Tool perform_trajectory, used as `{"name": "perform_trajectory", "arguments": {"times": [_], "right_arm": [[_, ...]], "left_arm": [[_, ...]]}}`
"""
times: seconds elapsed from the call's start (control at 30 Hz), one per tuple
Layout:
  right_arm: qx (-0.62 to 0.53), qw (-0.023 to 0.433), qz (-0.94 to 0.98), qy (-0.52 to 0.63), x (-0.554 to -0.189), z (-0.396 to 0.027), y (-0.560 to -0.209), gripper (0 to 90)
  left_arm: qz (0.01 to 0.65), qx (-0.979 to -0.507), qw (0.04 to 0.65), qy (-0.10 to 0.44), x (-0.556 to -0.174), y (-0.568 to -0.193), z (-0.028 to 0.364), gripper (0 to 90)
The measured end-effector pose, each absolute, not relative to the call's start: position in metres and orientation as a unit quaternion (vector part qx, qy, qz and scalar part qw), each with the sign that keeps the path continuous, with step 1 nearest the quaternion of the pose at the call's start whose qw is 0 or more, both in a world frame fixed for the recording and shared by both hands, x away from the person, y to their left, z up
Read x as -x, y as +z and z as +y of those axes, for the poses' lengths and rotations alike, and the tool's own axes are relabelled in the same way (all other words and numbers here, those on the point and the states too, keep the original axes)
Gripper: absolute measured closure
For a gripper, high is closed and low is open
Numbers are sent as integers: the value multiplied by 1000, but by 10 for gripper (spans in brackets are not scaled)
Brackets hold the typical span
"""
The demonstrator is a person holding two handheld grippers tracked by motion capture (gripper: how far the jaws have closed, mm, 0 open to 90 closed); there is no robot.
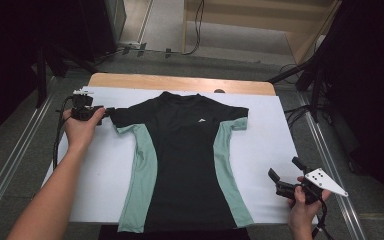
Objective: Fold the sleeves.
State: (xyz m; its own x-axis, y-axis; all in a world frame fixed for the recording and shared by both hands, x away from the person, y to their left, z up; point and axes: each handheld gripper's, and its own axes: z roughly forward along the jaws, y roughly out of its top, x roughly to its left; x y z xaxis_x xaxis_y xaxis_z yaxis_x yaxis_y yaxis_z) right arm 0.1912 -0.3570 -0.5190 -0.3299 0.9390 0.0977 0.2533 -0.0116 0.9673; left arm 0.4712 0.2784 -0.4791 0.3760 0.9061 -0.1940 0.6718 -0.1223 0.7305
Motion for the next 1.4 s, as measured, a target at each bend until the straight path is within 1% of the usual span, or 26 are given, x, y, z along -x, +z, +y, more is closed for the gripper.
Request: {"name": "perform_trajectory", "arguments": {"times": [0.3, 0.43, 0.5, 0.63, 0.7, 0.73, 0.77, 0.83, 0.9, 1.03, 1.4], "right_arm": [[-478, 325, 624, 526, -191, -357, -519, 0], [-479, 325, 623, 526, -192, -357, -519, 0], [-479, 324, 623, 526, -192, -357, -519, 0], [-479, 324, 623, 526, -192, -357, -519, 0], [-479, 325, 624, 526, -192, -357, -520, 0], [-478, 324, 624, 526, -192, -357, -520, 0], [-477, 327, 625, 525, -192, -357, -520, 0], [-477, 327, 625, 525, -192, -357, -520, 0], [-478, 326, 625, 525, -192, -357, -520, 0], [-478, 324, 625, 525, -192, -357, -520, 0], [-478, 324, 625, 525, -193, -357, -520, 0]], "left_arm": [[547, -736, 370, 148, -477, -491, 274, 504], [542, -742, 363, 152, -477, -494, 270, 554], [542, -745, 354, 162, -477, -495, 267, 587], [543, -747, 337, 183, -477, -495, 262, 682], [539, -751, 335, 184, -477, -495, 260, 726], [537, -752, 339, 177, -478, -495, 259, 776], [536, -753, 339, 174, -478, -495, 257, 852], [531, -759, 332, 178, -478, -494, 254, 861], [530, -759, 340, 163, -479, -493, 255, 869], [532, -753, 357, 151, -478, -489, 259, 875], [502, -743, 414, 158, -466, -455, 254, 878]]}}
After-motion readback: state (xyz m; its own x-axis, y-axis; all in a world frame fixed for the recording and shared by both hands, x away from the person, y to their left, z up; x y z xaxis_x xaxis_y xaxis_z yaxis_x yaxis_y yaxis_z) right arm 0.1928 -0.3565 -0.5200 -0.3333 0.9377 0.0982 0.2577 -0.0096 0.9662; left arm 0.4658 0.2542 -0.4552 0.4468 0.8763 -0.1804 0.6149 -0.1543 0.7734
